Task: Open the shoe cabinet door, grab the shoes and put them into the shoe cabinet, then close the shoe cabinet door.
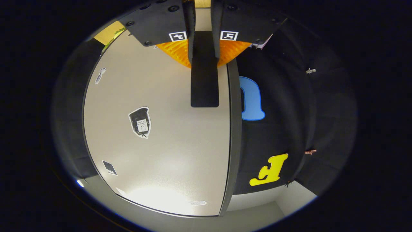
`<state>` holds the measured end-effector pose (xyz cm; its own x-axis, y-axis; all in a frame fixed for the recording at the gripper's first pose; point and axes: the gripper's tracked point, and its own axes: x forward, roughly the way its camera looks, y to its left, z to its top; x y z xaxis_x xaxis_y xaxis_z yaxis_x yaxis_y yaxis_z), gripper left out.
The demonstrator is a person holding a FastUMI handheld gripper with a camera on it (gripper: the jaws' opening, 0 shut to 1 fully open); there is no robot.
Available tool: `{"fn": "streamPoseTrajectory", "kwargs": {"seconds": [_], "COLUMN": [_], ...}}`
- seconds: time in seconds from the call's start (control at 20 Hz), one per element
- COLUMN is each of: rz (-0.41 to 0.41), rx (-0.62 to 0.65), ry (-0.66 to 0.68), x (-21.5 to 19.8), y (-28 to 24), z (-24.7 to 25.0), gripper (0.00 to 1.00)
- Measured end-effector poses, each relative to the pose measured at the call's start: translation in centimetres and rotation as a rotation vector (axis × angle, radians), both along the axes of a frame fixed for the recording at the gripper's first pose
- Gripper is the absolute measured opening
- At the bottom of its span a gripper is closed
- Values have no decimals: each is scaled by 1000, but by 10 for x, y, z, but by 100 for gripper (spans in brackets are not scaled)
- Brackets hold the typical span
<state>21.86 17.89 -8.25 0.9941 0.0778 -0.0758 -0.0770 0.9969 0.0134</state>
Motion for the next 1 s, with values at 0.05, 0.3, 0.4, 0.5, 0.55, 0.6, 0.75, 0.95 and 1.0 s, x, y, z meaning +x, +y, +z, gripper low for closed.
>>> {"fn": "streamPoseTrajectory", "kwargs": {"seconds": [0.05, 0.3, 0.4, 0.5, 0.55, 0.6, 0.75, 0.95, 1.0], "rz": [3, 36, 62, 82, 94, 106, 126, 154, 161], "rx": [6, 31, 39, 48, 50, 50, 63, 79, 81], "ry": [-3, -12, -15, -10, -10, -9, -6, -3, 0], "x": [-3, -35, -59, -75, -85, -97, -122, -150, -156], "y": [0, -5, -12, -18, -23, -29, -46, -72, -79], "z": [2, 5, 9, 12, 13, 13, 17, 20, 20], "gripper": [22, 22, 22, 22, 22, 22, 22, 22, 22]}}
